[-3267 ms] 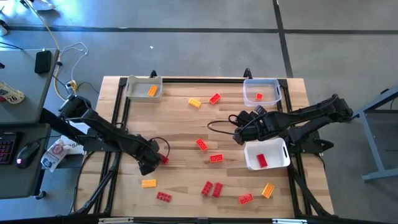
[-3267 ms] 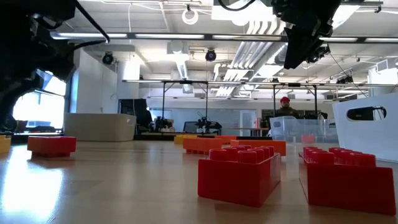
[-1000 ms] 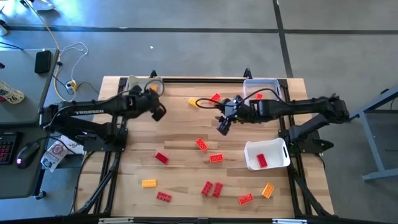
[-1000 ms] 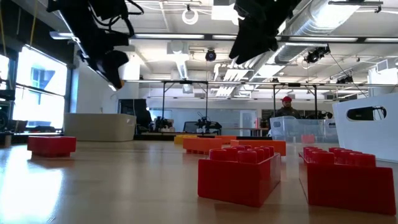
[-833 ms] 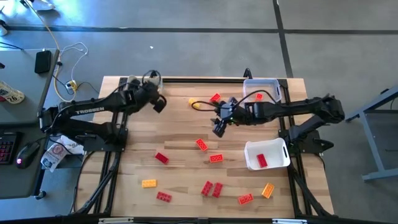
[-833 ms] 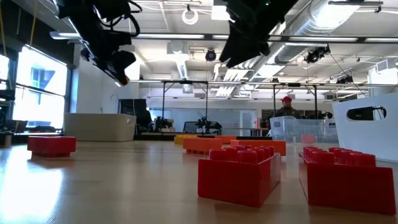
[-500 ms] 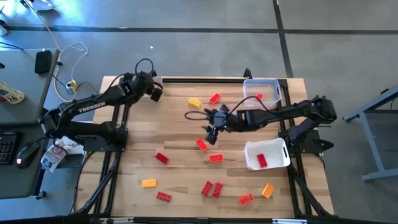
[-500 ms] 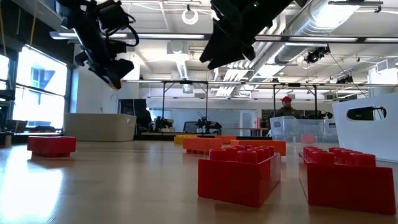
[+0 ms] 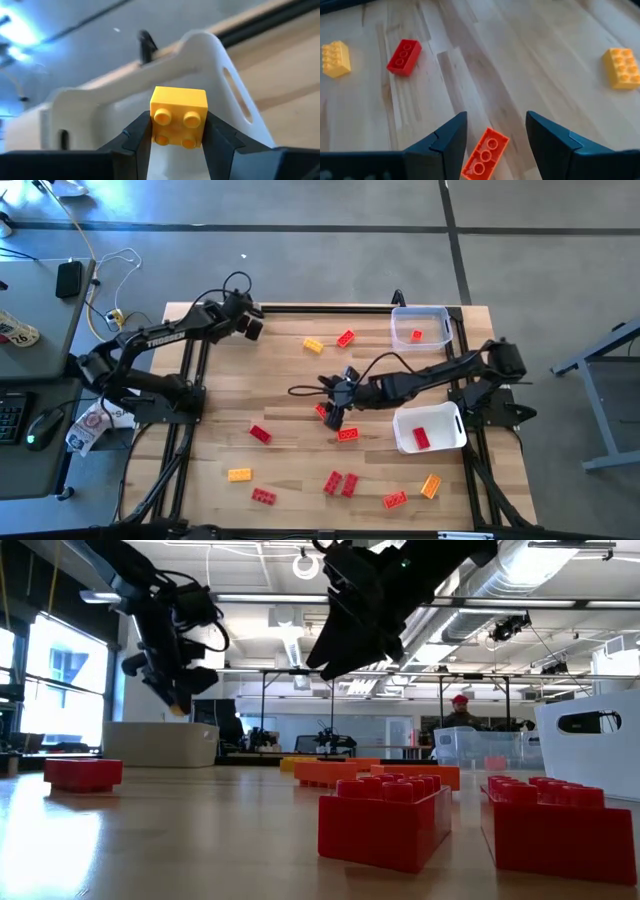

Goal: Sort & place blocks by color
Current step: Put the yellow block into the gray bin

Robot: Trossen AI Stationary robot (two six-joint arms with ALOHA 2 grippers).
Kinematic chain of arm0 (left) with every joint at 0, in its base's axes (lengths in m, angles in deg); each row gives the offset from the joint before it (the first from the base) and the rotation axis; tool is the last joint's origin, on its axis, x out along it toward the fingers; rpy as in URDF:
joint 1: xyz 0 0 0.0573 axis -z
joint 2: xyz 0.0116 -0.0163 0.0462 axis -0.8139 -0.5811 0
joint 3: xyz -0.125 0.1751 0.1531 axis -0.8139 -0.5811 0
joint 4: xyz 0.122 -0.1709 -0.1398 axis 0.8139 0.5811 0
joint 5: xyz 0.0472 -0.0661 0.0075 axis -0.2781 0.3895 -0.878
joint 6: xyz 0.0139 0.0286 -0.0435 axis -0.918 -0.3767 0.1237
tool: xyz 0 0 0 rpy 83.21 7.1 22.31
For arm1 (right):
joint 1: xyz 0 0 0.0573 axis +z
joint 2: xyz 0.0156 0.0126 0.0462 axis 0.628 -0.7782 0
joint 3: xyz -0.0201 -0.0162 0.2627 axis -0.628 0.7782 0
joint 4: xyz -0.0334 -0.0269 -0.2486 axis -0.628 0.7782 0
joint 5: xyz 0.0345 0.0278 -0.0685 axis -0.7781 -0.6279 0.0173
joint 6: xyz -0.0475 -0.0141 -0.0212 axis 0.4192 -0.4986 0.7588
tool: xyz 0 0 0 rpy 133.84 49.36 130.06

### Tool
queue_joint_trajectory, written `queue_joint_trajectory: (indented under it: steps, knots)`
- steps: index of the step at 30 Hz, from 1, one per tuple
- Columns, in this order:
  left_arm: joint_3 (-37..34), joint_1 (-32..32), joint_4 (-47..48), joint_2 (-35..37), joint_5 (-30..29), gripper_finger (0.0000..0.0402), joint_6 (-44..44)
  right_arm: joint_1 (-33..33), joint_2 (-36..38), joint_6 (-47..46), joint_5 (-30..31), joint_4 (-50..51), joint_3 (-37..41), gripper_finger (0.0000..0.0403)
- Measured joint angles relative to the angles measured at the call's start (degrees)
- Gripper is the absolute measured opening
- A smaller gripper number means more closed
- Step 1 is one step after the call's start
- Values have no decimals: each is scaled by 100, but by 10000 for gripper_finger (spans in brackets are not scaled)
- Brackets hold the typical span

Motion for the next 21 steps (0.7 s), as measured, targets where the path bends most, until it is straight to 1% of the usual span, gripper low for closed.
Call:
queue_joint_trajectory:
  steps: [6, 10, 16, 21]
  knots:
    - [0, -94, -31, -494, 148, 117, 121, 41, -62, -119, 85, -38, 0, 188]
    - [0, -183, -49, -716, 485, 124, 155, 41, -92, -196, 95, 25, 0, 188]
    - [0, -222, -53, -791, 559, 158, 169, 44, -172, -296, 16, 60, 0, 188]
    - [0, -222, -42, -791, 571, 186, 163, 45, -416, -462, -70, 81, 0, 188]
